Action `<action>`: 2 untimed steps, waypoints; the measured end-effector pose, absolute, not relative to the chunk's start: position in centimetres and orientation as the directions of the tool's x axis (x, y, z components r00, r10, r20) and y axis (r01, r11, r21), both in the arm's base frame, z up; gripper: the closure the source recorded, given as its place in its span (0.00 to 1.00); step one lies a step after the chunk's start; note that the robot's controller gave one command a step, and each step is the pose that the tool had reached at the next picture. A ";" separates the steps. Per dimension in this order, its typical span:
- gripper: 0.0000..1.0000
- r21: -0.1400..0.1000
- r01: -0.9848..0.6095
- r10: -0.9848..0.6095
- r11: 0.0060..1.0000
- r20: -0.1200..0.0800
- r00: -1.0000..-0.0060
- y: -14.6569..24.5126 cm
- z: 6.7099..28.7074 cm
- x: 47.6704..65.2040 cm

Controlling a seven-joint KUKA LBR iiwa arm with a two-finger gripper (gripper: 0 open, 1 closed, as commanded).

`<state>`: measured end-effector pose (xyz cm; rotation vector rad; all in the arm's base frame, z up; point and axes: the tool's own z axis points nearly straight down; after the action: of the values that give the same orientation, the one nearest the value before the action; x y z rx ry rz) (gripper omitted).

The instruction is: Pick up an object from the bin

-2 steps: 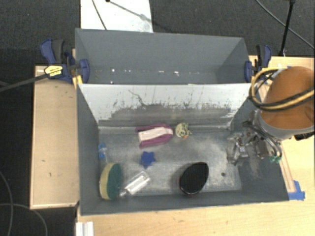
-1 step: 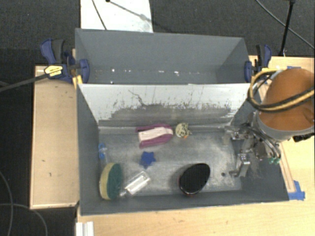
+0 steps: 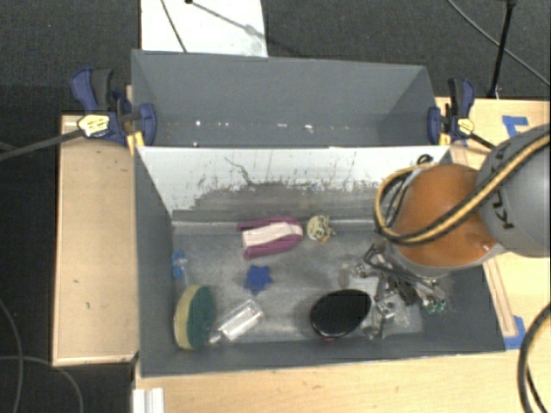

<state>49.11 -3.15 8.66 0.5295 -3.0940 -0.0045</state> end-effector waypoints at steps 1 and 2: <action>1.00 0.000 -0.334 -0.334 0.943 -0.002 -0.943 -3.3 8.9 49.3; 1.00 -0.007 -0.338 -0.338 0.941 -0.010 -0.941 -8.3 20.1 49.9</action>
Offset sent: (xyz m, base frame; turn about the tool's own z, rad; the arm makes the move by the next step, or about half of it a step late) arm 0.0000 0.0000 0.0000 0.0000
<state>49.88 -8.26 20.11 0.5403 -3.1057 0.0081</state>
